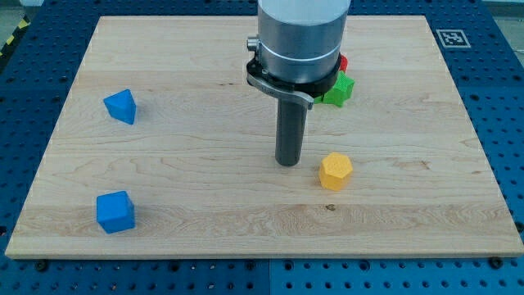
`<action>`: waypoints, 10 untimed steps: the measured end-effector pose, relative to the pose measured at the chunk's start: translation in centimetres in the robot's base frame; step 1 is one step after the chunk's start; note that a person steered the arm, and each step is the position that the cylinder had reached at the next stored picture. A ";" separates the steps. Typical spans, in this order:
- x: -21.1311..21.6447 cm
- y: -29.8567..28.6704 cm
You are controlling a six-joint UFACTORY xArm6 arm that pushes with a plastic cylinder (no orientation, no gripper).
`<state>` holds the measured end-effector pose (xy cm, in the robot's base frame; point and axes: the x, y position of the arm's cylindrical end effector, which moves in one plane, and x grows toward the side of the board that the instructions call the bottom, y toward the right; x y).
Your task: Push the yellow hexagon towards the bottom center
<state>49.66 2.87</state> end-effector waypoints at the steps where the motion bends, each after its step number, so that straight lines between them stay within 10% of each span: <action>1: -0.6 2.1; 5: 1.2 13.1; 10: 0.6 -1.4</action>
<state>50.29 1.44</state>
